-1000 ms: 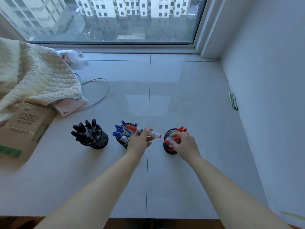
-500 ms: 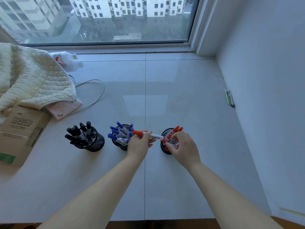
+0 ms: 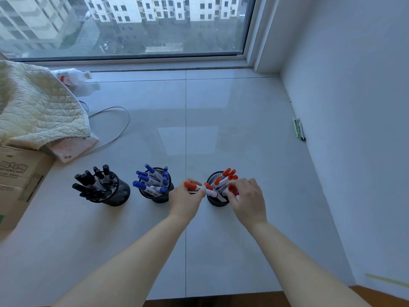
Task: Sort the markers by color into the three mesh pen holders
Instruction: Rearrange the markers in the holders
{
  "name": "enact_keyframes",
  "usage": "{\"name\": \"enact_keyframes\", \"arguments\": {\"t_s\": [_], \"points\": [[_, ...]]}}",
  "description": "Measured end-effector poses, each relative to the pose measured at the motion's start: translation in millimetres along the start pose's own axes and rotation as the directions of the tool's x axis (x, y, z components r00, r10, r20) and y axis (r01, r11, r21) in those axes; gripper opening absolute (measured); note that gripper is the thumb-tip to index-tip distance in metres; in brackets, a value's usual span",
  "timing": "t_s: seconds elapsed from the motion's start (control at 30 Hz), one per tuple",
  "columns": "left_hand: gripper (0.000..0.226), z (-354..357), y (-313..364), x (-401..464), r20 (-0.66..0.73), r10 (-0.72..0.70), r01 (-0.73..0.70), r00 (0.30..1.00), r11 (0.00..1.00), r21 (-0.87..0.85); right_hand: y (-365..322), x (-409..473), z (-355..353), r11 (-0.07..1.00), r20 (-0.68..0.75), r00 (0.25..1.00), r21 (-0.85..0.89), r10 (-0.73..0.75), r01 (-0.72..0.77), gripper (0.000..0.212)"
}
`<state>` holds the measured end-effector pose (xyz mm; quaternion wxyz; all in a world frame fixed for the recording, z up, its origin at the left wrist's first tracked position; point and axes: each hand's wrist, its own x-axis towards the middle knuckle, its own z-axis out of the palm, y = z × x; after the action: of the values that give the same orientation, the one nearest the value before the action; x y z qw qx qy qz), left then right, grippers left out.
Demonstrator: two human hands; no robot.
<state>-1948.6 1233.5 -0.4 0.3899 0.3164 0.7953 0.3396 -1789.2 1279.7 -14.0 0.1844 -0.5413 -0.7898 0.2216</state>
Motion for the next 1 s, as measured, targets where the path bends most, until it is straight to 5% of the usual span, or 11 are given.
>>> {"name": "enact_keyframes", "arguments": {"t_s": [0.23,0.63,0.8,0.9,1.0], "points": [[0.017,17.8,1.3,-3.2,0.083,-0.023,0.026,0.996,0.999,-0.039,4.4,-2.5,-15.6,0.917,-0.043,0.966,0.327,0.257,-0.229,0.004],[0.023,39.5,-4.6,-1.8,0.143,0.109,-0.168,0.984,0.839,0.518,17.4,-2.0,-37.4,0.777,-0.126,0.884,0.543,0.451,-0.319,0.004],[0.023,38.3,5.3,-5.9,0.014,0.197,-0.182,0.98,0.873,0.452,22.3,-1.3,-41.0,0.747,-0.084,0.88,0.571,0.467,-0.342,0.004],[0.014,38.4,17.5,-2.5,-0.07,0.363,-0.275,0.929,0.805,0.525,24.4,1.2,-43.1,0.749,-0.093,0.883,0.574,0.461,-0.33,0.006],[0.024,44.4,29.1,7.5,0.051,0.454,-0.369,0.89,0.647,0.667,29.1,4.0,-45.3,0.733,-0.053,0.877,0.574,0.478,-0.365,0.009]]}}
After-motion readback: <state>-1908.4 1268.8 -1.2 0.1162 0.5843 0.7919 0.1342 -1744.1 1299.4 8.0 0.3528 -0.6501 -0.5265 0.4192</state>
